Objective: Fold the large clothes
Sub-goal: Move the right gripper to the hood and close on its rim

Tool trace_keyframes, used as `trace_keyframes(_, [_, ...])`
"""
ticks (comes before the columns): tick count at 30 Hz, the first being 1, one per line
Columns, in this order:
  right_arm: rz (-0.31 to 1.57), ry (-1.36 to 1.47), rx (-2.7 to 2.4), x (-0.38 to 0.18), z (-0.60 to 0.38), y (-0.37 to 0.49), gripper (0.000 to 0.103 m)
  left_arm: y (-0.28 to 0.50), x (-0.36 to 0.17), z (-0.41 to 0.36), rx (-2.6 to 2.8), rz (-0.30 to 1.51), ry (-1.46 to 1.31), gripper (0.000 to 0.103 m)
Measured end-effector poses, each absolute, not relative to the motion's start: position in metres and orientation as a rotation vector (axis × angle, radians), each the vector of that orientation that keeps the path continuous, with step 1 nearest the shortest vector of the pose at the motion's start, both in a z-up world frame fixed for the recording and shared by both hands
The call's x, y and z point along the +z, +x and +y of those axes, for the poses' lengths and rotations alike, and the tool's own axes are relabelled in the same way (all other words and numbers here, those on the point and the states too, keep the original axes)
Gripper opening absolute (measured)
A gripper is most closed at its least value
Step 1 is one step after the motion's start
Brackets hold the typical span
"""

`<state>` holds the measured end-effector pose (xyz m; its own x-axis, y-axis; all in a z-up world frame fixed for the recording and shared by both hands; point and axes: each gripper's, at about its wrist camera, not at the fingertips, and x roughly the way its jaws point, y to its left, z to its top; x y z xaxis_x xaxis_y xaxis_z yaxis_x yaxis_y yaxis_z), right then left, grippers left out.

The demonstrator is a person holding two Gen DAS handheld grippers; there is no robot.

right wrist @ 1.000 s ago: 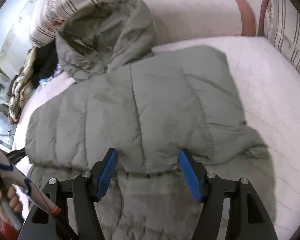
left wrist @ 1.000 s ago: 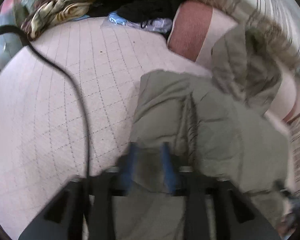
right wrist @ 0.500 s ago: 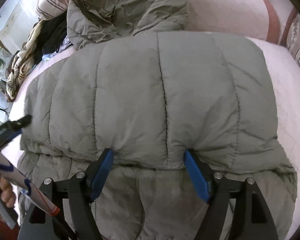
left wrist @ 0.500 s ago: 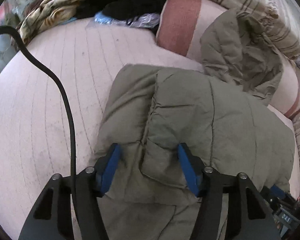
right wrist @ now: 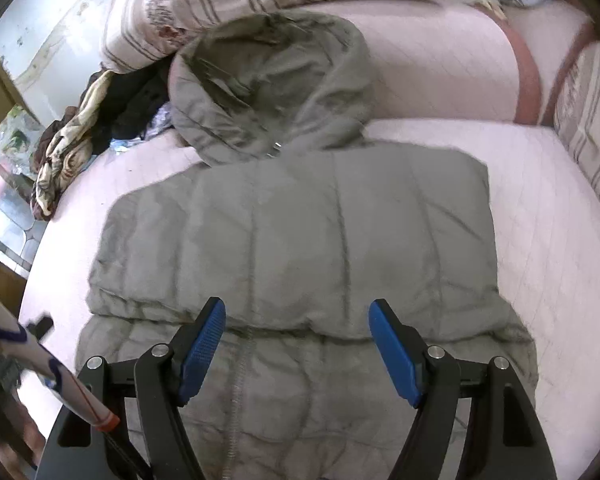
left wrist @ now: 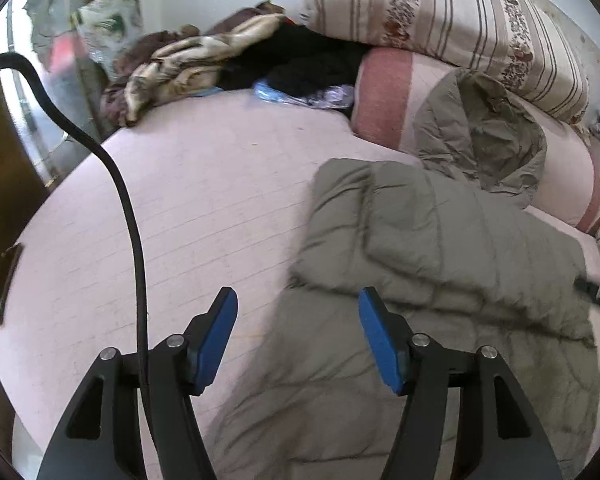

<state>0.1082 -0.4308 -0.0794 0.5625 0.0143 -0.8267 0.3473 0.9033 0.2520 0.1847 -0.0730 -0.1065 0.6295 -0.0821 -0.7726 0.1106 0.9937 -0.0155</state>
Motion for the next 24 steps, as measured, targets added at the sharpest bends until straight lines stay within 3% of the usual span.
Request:
trace_keyframes(6, [0.949,0.418,-0.221,-0.057,-0.418,0.173,0.079,0.189,-0.129,-0.061,-0.017,0.839,0.152,0.062])
trace_keyframes(24, [0.805,0.602,-0.298,-0.028,-0.42,0.42,0.081,0.229,-0.161,-0.027,-0.042,1.004,-0.006,0.062])
